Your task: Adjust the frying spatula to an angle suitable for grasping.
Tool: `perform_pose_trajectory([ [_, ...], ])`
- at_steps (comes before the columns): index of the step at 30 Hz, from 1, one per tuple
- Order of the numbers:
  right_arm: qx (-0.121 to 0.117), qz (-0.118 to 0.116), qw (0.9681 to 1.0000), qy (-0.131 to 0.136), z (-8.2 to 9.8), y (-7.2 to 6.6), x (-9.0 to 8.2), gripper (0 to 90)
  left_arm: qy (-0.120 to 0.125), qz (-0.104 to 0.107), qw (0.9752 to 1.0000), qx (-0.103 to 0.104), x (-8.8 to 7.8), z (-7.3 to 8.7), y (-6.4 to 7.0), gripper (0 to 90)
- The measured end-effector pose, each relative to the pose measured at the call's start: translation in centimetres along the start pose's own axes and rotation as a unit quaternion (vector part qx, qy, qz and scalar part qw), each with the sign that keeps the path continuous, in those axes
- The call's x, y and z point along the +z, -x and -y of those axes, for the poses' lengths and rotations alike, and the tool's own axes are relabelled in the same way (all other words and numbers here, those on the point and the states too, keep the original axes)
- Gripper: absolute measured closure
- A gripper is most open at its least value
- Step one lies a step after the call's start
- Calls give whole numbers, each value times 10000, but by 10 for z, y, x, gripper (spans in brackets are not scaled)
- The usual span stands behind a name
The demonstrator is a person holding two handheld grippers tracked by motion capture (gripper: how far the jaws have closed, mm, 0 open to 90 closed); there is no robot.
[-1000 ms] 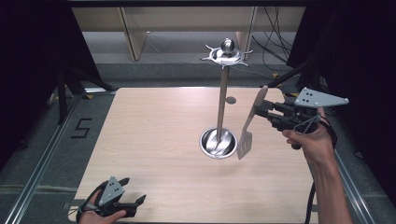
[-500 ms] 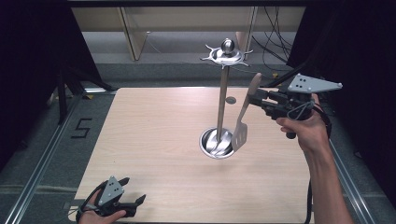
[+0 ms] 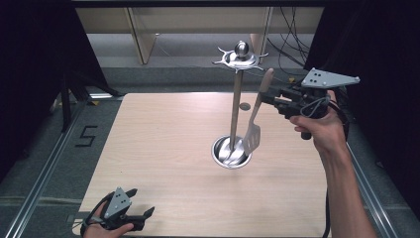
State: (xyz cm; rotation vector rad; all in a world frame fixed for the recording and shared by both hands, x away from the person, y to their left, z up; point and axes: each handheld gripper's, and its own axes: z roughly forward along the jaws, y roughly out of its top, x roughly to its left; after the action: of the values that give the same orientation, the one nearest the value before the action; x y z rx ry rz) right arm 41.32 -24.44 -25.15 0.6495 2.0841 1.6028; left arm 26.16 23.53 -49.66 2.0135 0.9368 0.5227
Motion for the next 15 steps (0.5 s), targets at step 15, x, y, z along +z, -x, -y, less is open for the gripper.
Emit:
perform_pose_trajectory([
  [15,95,2,9998,-173,-6,1,9,703,-117,-23,9999,80,-2,-1,-1,161],
])
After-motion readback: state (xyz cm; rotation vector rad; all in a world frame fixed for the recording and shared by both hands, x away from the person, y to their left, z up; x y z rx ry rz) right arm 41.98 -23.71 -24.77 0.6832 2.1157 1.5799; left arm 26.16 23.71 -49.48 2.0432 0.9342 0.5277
